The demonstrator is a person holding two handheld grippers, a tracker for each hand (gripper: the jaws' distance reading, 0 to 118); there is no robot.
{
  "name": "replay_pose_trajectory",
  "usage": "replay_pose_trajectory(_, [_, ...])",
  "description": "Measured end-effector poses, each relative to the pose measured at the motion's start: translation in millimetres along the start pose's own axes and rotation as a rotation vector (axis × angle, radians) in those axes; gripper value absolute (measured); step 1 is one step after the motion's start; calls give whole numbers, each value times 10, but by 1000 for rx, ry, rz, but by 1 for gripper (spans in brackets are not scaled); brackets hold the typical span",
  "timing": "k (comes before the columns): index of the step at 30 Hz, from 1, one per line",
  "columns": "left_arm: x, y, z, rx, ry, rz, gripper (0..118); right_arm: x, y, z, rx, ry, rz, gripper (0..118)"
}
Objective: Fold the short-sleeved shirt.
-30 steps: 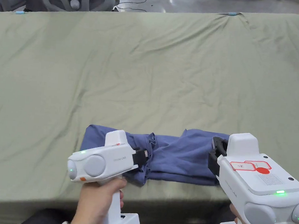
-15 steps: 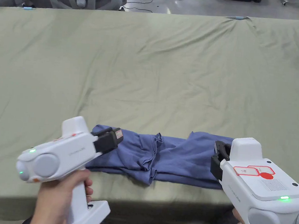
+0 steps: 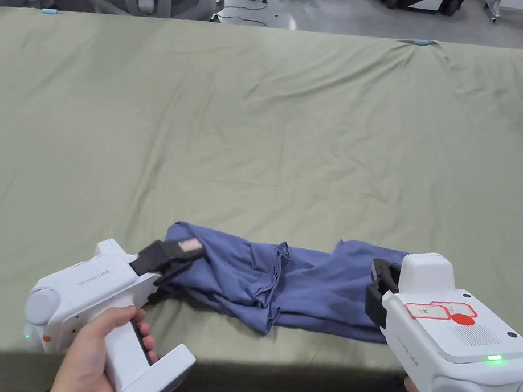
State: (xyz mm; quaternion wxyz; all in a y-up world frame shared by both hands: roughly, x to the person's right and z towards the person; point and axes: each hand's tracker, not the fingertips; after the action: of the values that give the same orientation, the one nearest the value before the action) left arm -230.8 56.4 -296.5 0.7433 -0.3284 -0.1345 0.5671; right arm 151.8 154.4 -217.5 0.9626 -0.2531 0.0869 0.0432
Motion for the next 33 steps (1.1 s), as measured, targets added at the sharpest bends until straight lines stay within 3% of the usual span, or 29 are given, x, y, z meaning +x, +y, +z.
replay_pose_trajectory(1, [-183, 127, -72, 8, 60, 16, 14, 17, 9, 4, 1, -1, -2, 0])
replay_pose_trajectory(3, [-159, 160, 4, 19, 35, -31, 13, 34, 18, 3, 1, -10, 3, 0])
replay_pose_trajectory(7, [82, 349, 451, 170, 136, -215, 12, 70, 42, 18, 2, -17, 4, 0])
replay_pose_trajectory(10, [366, 420, 773, 274, 336, -443, 12, 90, 50, 15, 1, -16, 9, 0])
replay_pose_trajectory(13, [656, 306, 811, 274, 403, -599, 12, 108, 47, 7, 2, -6, 5, 0])
replay_pose_trajectory(16, [1156, -234, 521, 239, 467, -922, 12, 137, 42, 22, 4, 6, 3, 0])
replay_pose_trajectory(20, [1609, -1166, -131, 121, 450, -1326, 12, 248, -6, 86, -7, 12, -6, 0])
replay_pose_trajectory(24, [1569, -2074, -915, -6, 538, -1735, 11, 428, -118, 161, -20, -21, -3, 0])
replay_pose_trajectory(26, [1415, -2314, -1193, -89, 555, -1803, 10, 529, -165, 205, -20, -33, -31, 0])
replay_pose_trajectory(28, [1302, -2360, -1313, -142, 573, -1780, 11, 615, -197, 228, -23, -43, -52, 0])
replay_pose_trajectory(29, [1276, -2330, -1306, -131, 577, -1782, 17, 647, -207, 239, -21, -47, -58, 0])
replay_pose_trajectory(30, [1295, -2279, -1213, -112, 553, -1783, 29, 671, -217, 250, -20, -50, -56, 0])
replay_pose_trajectory(31, [1359, -2222, -1116, -85, 485, -1744, 57, 674, -220, 258, -17, -61, -38, 0])
replay_pose_trajectory(32, [1456, -2140, -1012, -77, 433, -1660, 75, 665, -216, 260, -13, -65, -8, 0])
replay_pose_trajectory(33, [1598, -2010, -866, -79, 349, -1546, 84, 663, -212, 253, -12, -59, -9, 0])
